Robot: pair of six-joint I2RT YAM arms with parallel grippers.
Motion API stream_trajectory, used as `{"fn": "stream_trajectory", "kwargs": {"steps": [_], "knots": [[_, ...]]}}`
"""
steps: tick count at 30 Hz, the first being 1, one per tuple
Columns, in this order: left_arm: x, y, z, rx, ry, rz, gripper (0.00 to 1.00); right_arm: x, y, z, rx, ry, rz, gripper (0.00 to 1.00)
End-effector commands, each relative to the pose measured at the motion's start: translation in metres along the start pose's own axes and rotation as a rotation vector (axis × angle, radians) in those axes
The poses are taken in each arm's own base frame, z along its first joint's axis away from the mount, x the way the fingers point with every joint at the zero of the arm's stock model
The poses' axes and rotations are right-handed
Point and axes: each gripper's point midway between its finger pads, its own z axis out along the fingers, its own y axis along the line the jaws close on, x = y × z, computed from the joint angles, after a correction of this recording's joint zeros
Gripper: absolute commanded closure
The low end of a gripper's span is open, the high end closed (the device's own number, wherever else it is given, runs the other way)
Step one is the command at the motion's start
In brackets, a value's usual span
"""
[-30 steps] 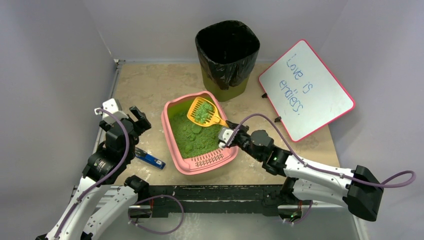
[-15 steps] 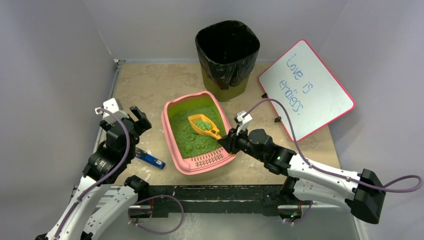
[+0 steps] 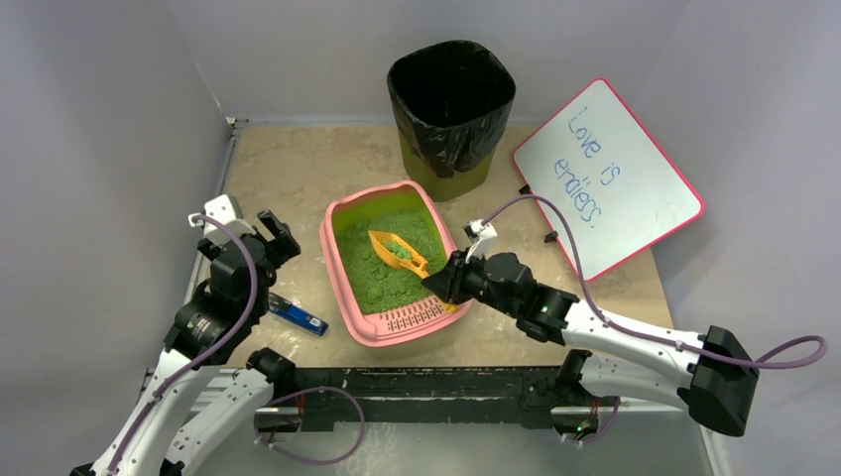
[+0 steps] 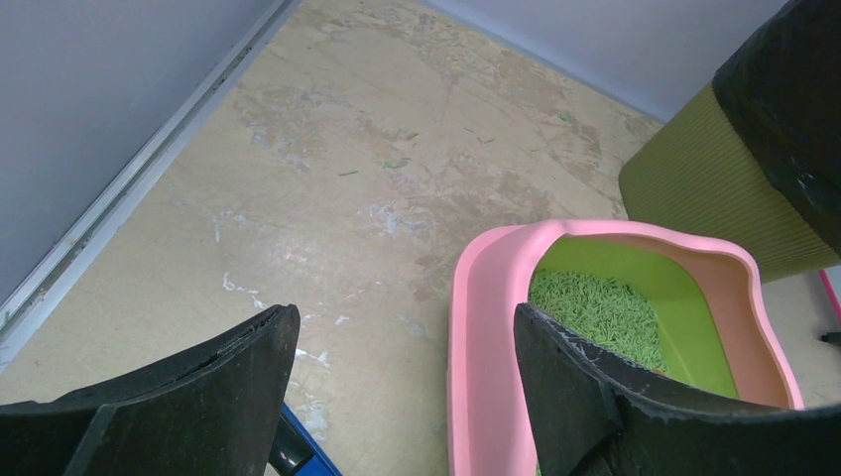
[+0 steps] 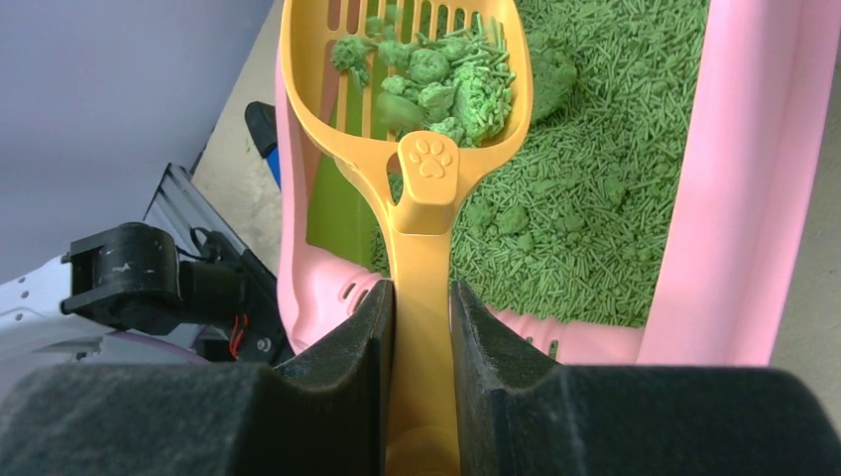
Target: Clean the litter box
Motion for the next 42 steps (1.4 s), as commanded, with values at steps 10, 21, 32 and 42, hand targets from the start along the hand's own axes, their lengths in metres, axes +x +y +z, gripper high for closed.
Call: {"fn": "stream_trajectory", "kwargs": {"steps": [10, 21, 32, 42], "knots": [[-0.007, -0.005, -0.002, 0.028, -0.021, -0.027, 0.21, -0.053, 0.003, -0.017, -0.107, -0.328, -0.801, 1.00], [-0.007, -0.005, -0.003, 0.036, -0.024, -0.031, 0.21, -0.089, -0.001, -0.028, 0.011, -0.355, -1.395, 1.00], [-0.008, -0.008, -0.003, 0.049, -0.027, -0.039, 0.21, -0.110, -0.006, -0.025, 0.118, -0.300, -1.614, 1.00], [-0.007, -0.009, -0.002, 0.053, -0.020, -0.030, 0.21, -0.114, 0.000, -0.024, 0.107, -0.342, -1.499, 1.00]]}}
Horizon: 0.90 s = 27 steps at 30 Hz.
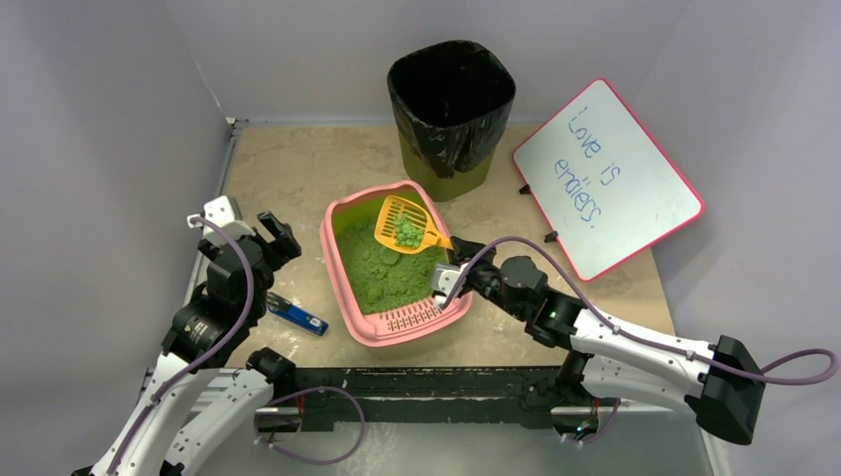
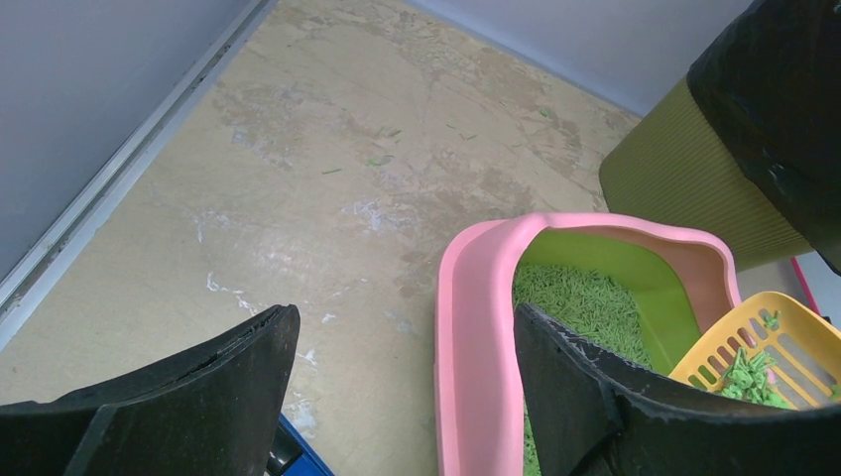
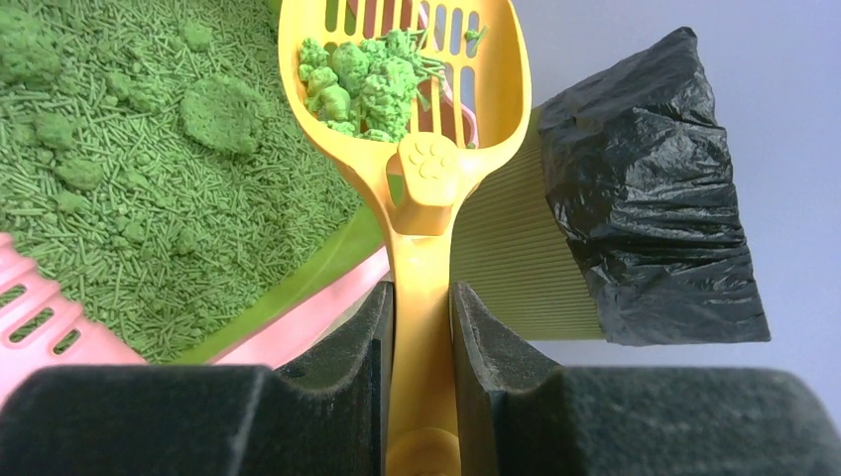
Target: Clean the litter box
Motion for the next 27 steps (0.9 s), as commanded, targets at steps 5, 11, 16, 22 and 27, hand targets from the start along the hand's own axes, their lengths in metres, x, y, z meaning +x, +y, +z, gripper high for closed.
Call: {"fn": "stream_trajectory", "kwargs": {"steps": [5, 11, 16, 22, 27], "knots": [[-0.006, -0.004, 0.001, 0.016, -0.025, -0.018, 0.21, -0.033, -0.018, 0.002, 0.071, -0.094, 0.457, 1.00], [-0.005, -0.003, 0.001, 0.011, -0.020, -0.014, 0.21, -0.029, 0.014, -0.003, 0.012, 0.004, 0.942, 1.00], [-0.005, -0.004, 0.002, 0.010, -0.020, -0.014, 0.21, -0.037, 0.054, -0.008, -0.116, 0.109, 1.314, 1.00], [-0.003, -0.006, 0.004, 0.007, -0.012, -0.007, 0.21, -0.029, 0.063, -0.012, -0.112, 0.086, 1.299, 1.00], [-0.002, -0.007, 0.005, 0.014, -0.006, -0.001, 0.21, -0.013, 0.063, -0.012, -0.114, 0.046, 0.966, 1.00]]}}
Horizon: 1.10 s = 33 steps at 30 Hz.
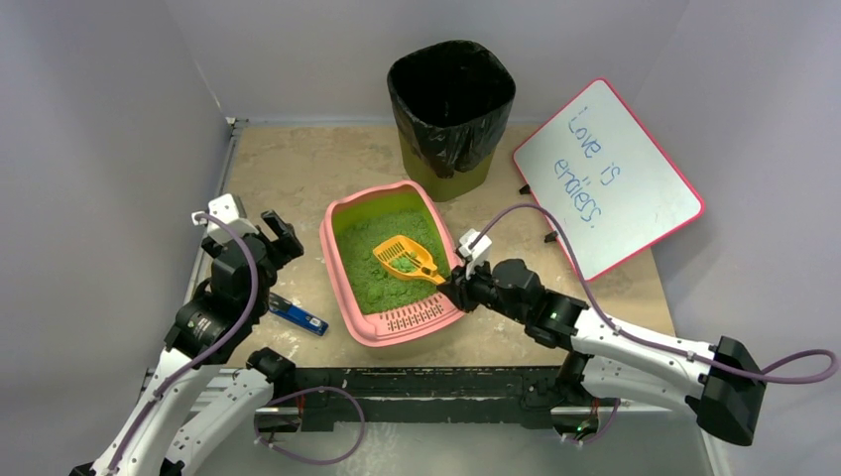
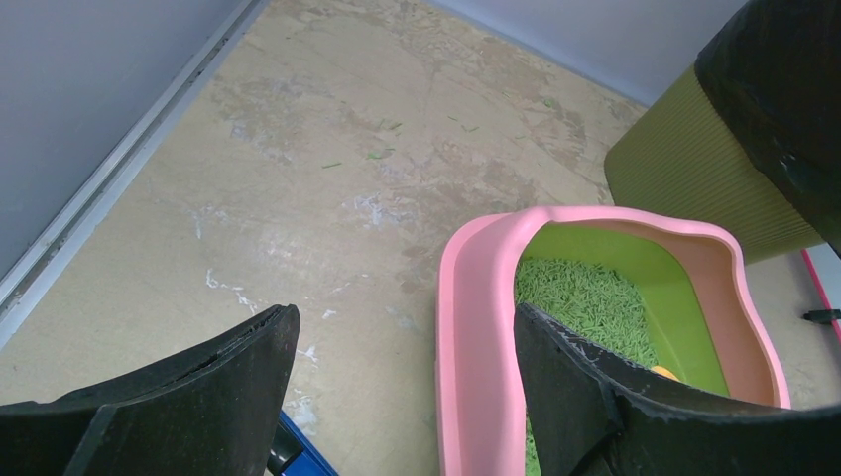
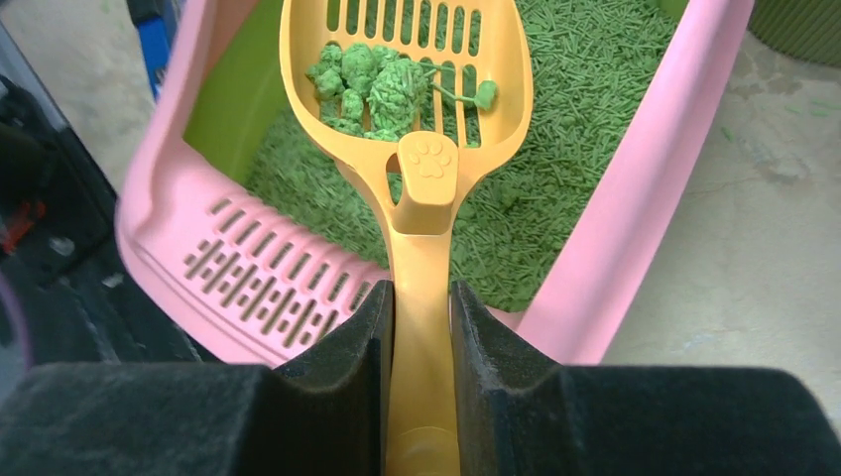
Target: Clean the litter box
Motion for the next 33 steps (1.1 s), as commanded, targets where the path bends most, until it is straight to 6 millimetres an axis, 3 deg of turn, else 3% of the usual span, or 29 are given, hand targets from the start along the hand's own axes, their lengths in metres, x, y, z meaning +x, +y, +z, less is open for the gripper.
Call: {"fn": "stream_trajectory", "kwargs": {"steps": [1, 4, 9, 15, 22, 27, 30, 33], "knots": [[-0.005, -0.006, 0.003, 0.016, -0.020, -0.012, 0.21, -0.023, -0.004, -0.002, -0.024, -0.119, -0.274, 1.00], [-0.004, -0.006, 0.003, 0.017, -0.016, -0.010, 0.21, -0.037, -0.006, -0.005, -0.028, -0.184, -0.434, 1.00], [-0.005, -0.007, 0.003, 0.020, -0.020, -0.011, 0.21, -0.061, -0.029, -0.009, 0.108, -0.182, -0.606, 1.00], [-0.004, -0.009, 0.004, 0.025, -0.010, 0.002, 0.21, -0.074, -0.031, -0.006, 0.098, -0.138, -0.946, 1.00], [-0.006, -0.008, 0.001, 0.032, -0.024, -0.017, 0.21, -0.093, -0.032, -0.007, 0.124, -0.170, -1.126, 1.00], [-0.006, -0.008, 0.001, 0.033, -0.024, -0.014, 0.21, -0.089, -0.025, -0.004, 0.096, -0.207, -1.058, 1.00], [-0.006, -0.008, 0.001, 0.035, -0.022, -0.015, 0.21, -0.087, -0.017, 0.000, 0.075, -0.247, -0.791, 1.00], [-0.006, -0.008, 0.001, 0.036, -0.023, -0.014, 0.21, -0.074, -0.013, 0.007, 0.061, -0.178, -0.507, 1.00]]}}
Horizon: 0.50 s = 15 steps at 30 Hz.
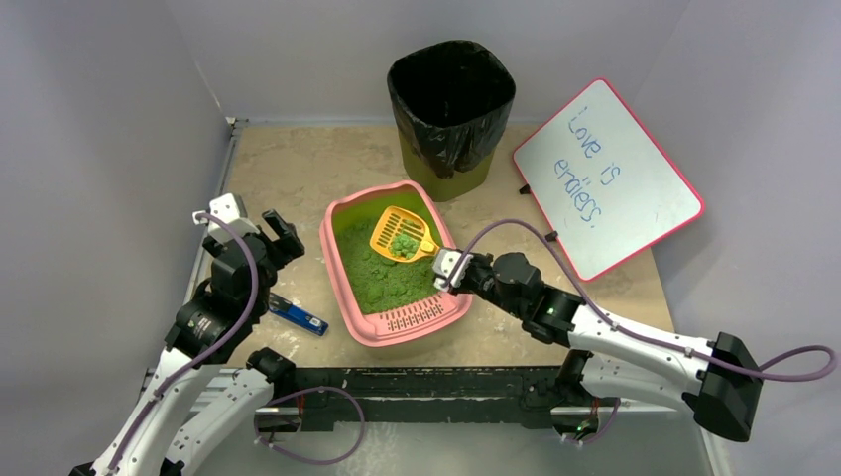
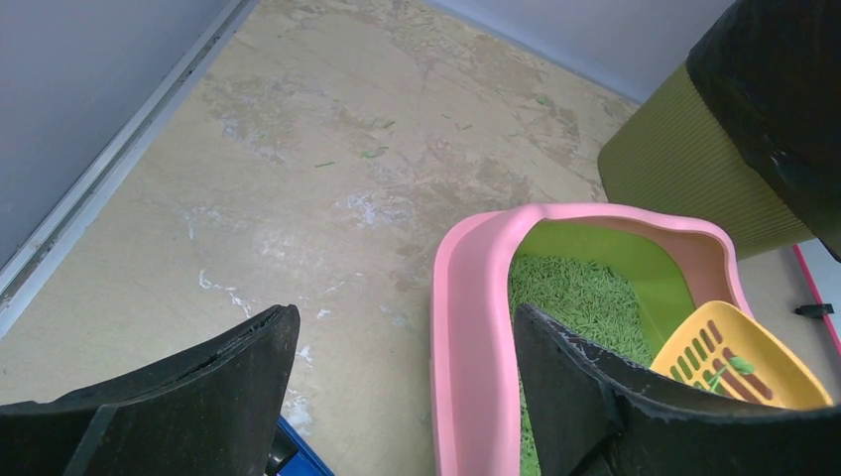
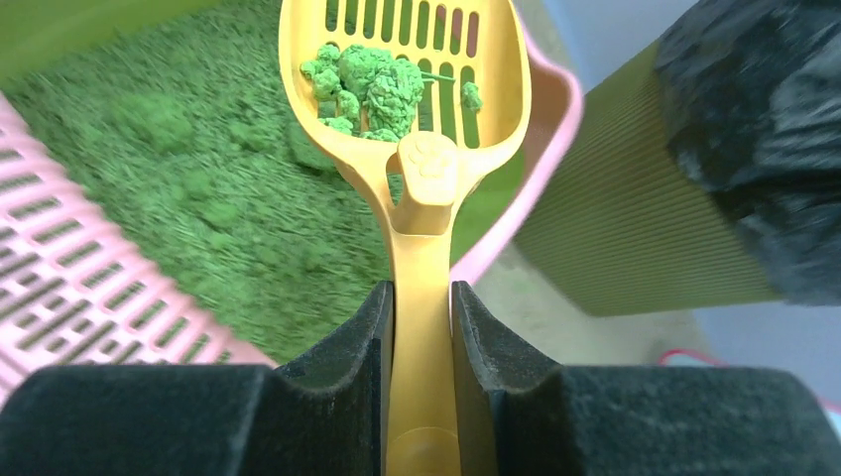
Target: Clean the litter box
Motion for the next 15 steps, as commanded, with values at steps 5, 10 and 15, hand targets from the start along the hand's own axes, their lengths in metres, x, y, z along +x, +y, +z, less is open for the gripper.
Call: {"fn": "stream_trajectory", "kwargs": {"steps": [5, 10, 15], "knots": [[-0.008, -0.009, 0.000, 0.046, -0.026, -0.013, 0.21, -0.018, 0.021, 0.007, 0.014, 0.058, 0.796, 1.00], [-0.009, -0.011, -0.003, 0.070, -0.036, -0.029, 0.21, -0.030, 0.043, 0.007, -0.053, 0.072, 1.089, 1.00], [-0.011, -0.010, -0.005, 0.074, -0.041, -0.040, 0.21, -0.010, 0.047, 0.013, -0.021, 0.080, 0.994, 1.00]]}}
